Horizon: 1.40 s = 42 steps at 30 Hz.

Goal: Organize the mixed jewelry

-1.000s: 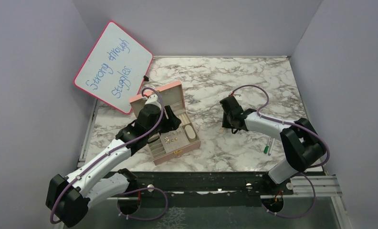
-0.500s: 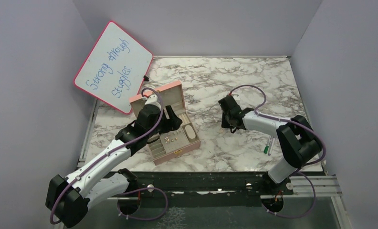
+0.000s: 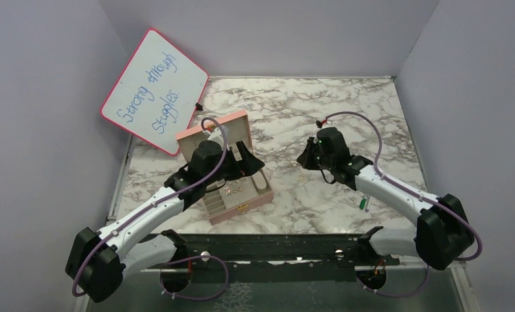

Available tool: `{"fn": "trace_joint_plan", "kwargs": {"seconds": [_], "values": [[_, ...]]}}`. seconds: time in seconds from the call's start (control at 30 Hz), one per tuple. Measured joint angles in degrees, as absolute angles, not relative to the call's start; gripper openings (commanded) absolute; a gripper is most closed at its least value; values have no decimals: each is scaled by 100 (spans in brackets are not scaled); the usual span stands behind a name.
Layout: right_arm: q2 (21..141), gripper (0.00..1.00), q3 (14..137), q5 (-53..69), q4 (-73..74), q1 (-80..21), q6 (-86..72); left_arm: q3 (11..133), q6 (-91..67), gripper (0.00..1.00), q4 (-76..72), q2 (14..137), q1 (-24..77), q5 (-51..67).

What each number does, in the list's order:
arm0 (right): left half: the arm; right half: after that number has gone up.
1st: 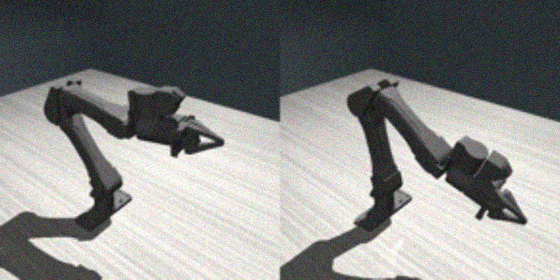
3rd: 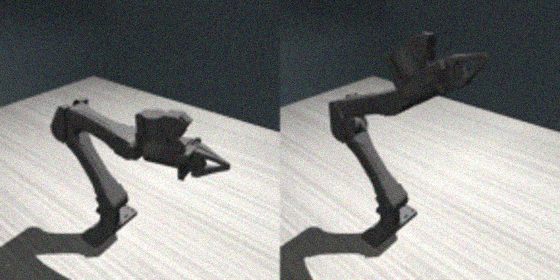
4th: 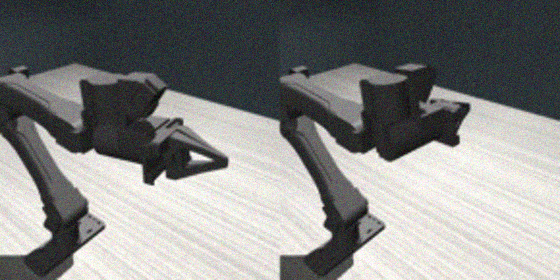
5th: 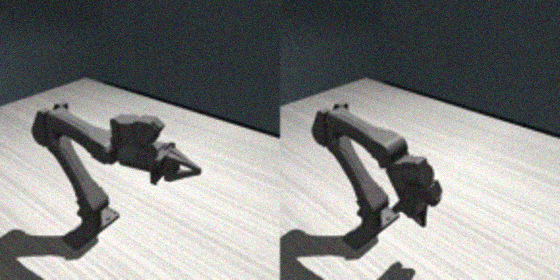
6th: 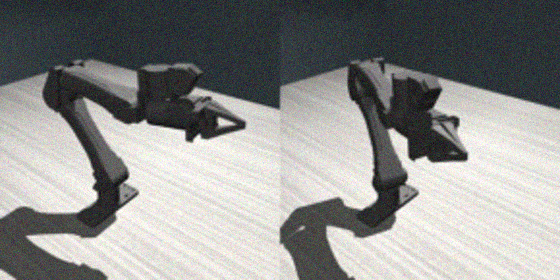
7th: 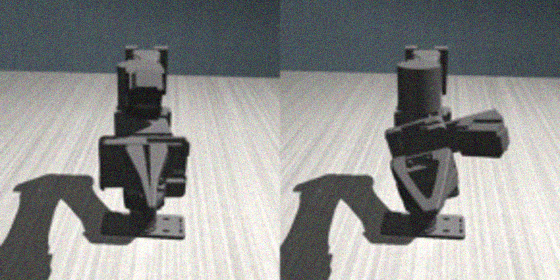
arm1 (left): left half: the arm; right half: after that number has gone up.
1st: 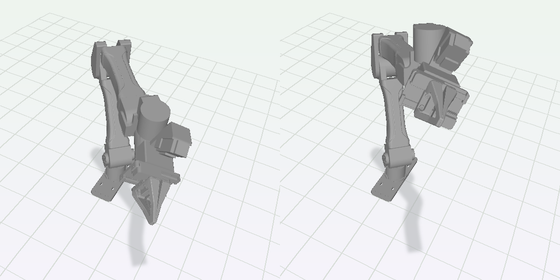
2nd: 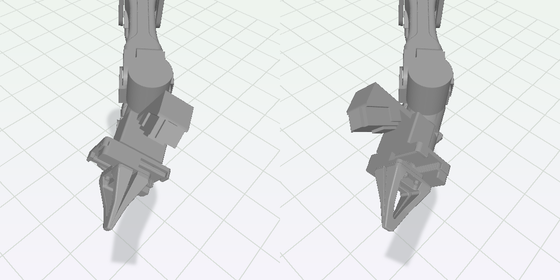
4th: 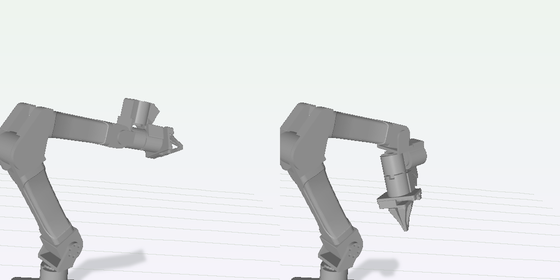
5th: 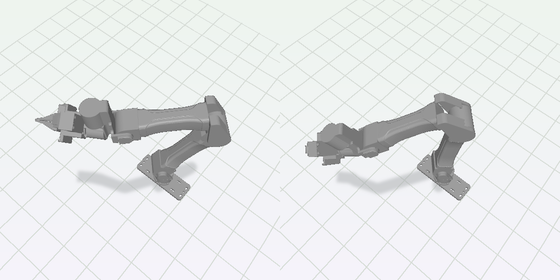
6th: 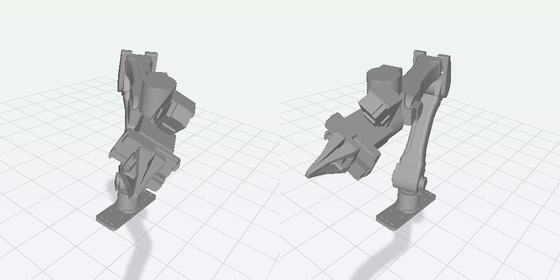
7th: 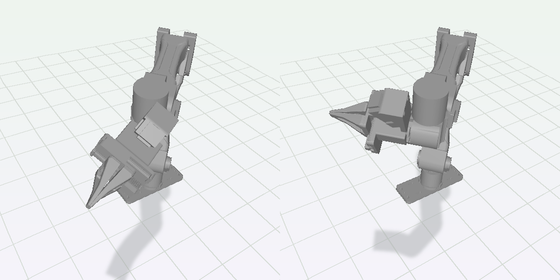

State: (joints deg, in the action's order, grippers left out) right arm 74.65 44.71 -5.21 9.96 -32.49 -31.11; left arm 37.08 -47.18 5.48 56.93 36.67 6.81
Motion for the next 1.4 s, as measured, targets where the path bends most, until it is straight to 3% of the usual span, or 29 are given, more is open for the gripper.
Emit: {"fn": "trace_joint_plan", "kwargs": {"seconds": [0.23,0.47,0.57,0.9,1.13,1.27,1.3,1.4], "values": [[6700,1,3981,996,202,-3251,-3398,3487,-5245,76,-757,6331,4005,1264],[6484,1,3848,2080,-368,-3251,-3712,3402,-5513,58,-1516,6709,4436,1358],[6482,1,3833,2285,-475,-3251,-3798,3402,-5557,47,-1723,6742,4528,1354],[6405,1,3817,2615,-642,-3251,-3920,3402,-5603,29,-2060,6744,4584,1103],[6394,1,3817,2679,-644,-3251,-3922,3402,-5647,0,-2187,6744,4589,958],[6386,1,3817,2692,-655,-3251,-3922,3400,-5640,0,-2222,6744,4589,961],[6383,5,3817,2694,-655,-3251,-3922,3400,-5638,0,-2224,6744,4589,958],[6355,34,3817,2685,-646,-3251,-4001,3400,-5636,0,-2255,6744,4589,961]]}}
